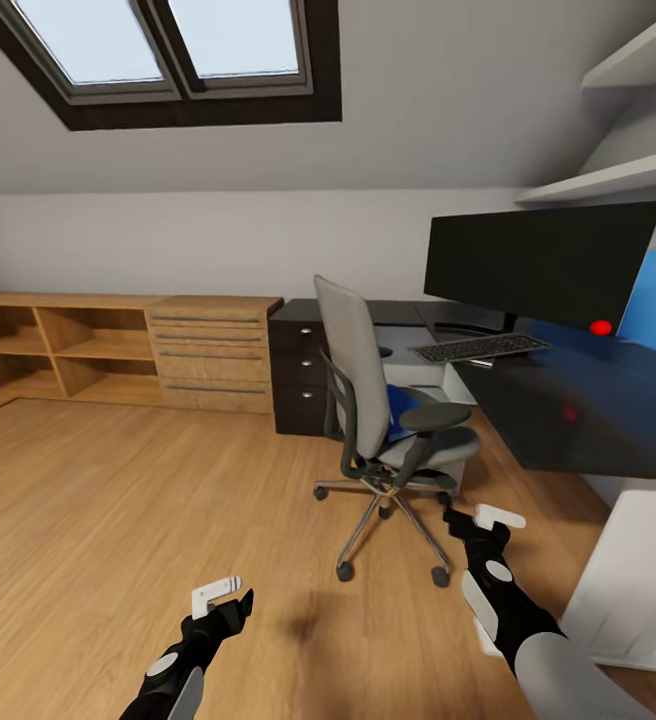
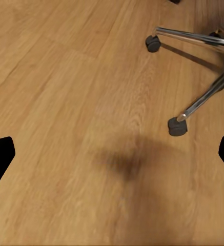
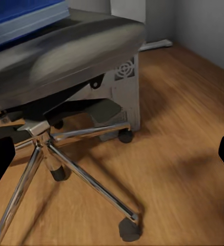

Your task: In the bedroom, organize the workspace by keeping the computer under the desk, ensuring the monitor is on the desk, placing the keyboard on the desk next to the monitor, placing the mouse on the desk next to the keyboard, moving the folder from the swivel chair onto the desk next to the mouse, stacking the notebook on top of the folder with the pen on top of the notebook, and positioning the swivel chair next to the desk.

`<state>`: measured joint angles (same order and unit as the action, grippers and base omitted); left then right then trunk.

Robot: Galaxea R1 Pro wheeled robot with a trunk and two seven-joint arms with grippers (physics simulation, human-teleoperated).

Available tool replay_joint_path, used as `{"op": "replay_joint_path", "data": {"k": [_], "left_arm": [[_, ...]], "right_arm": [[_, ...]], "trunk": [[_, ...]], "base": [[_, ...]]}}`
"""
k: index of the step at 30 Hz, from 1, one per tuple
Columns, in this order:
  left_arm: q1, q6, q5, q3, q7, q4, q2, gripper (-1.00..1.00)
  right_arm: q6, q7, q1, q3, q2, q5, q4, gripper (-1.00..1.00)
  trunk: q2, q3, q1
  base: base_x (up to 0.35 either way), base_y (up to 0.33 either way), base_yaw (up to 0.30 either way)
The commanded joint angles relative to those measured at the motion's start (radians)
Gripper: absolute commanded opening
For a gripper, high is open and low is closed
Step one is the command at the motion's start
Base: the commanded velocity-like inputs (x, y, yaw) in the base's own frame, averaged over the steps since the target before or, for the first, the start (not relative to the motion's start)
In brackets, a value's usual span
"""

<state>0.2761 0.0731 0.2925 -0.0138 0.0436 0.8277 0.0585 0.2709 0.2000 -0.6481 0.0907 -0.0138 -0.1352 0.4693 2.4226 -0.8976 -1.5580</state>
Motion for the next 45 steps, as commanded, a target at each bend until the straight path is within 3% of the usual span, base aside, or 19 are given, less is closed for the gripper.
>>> {"op": "replay_joint_path", "data": {"k": [1,17,26,45], "left_arm": [[0.0,0.005,0.009,-0.002,0.005,0.002,0.0,1.0],[0.0,0.005,0.01,-0.001,0.005,-0.005,-0.006,1.0],[0.0,0.004,0.01,-0.001,0.004,-0.006,-0.011,1.0],[0.0,0.004,0.011,-0.002,0.003,-0.008,-0.01,1.0]], "right_arm": [[0.005,-0.001,-0.001,-0.002,0.0,-0.011,-0.001,1.0],[0.005,-0.001,-0.001,-0.002,-0.005,-0.009,-0.011,1.0],[0.006,-0.001,-0.001,-0.003,-0.002,-0.008,-0.032,1.0],[0.006,0.0,-0.001,-0.003,0.0,-0.008,-0.038,1.0]], "trunk": [[0.0,0.0,0.0],[0.0,0.012,0.0],[0.0,0.012,0.0],[0.0,0.012,0.0]], "base": [[0.001,0.0,-0.191],[0.059,0.0,-0.174],[0.286,0.0,-0.025],[0.129,0.0,-0.001]]}}
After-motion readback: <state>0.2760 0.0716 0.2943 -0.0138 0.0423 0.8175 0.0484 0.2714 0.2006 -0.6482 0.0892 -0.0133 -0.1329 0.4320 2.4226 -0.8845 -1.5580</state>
